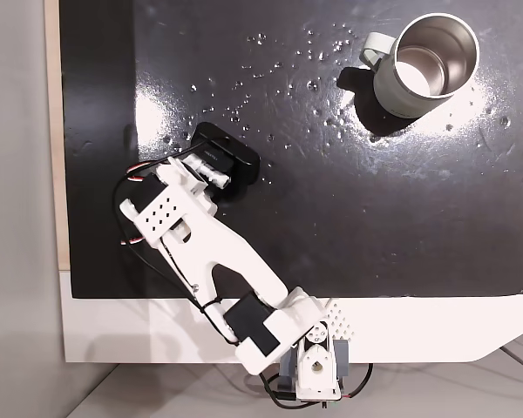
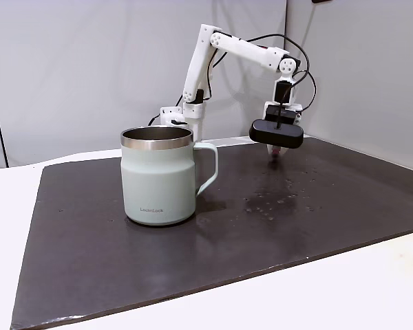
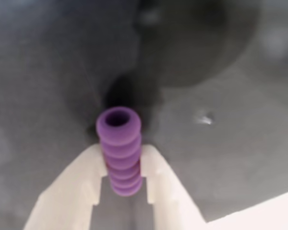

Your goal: Grasp a pengrip and put it in the cup.

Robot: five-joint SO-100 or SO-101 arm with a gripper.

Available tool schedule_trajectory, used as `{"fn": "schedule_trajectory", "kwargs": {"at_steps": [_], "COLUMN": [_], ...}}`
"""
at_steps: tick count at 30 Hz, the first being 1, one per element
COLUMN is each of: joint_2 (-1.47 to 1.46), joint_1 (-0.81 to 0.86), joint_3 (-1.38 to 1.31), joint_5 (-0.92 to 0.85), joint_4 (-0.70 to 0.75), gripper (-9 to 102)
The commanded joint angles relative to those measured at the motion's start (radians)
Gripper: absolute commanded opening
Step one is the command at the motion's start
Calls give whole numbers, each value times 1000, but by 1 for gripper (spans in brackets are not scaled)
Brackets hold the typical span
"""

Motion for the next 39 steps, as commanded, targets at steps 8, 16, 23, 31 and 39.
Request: {"fn": "schedule_trajectory", "kwargs": {"at_steps": [8,16,23,31,39], "joint_2": [276,337,259,26,-285], "joint_1": [265,637,910,1039,1100], "joint_3": [-402,-557,-672,-905,-1336], "joint_5": [-28,-158,-202,-215,-210], "joint_4": [304,337,253,221,313], "gripper": [0,0,0,0,0]}}
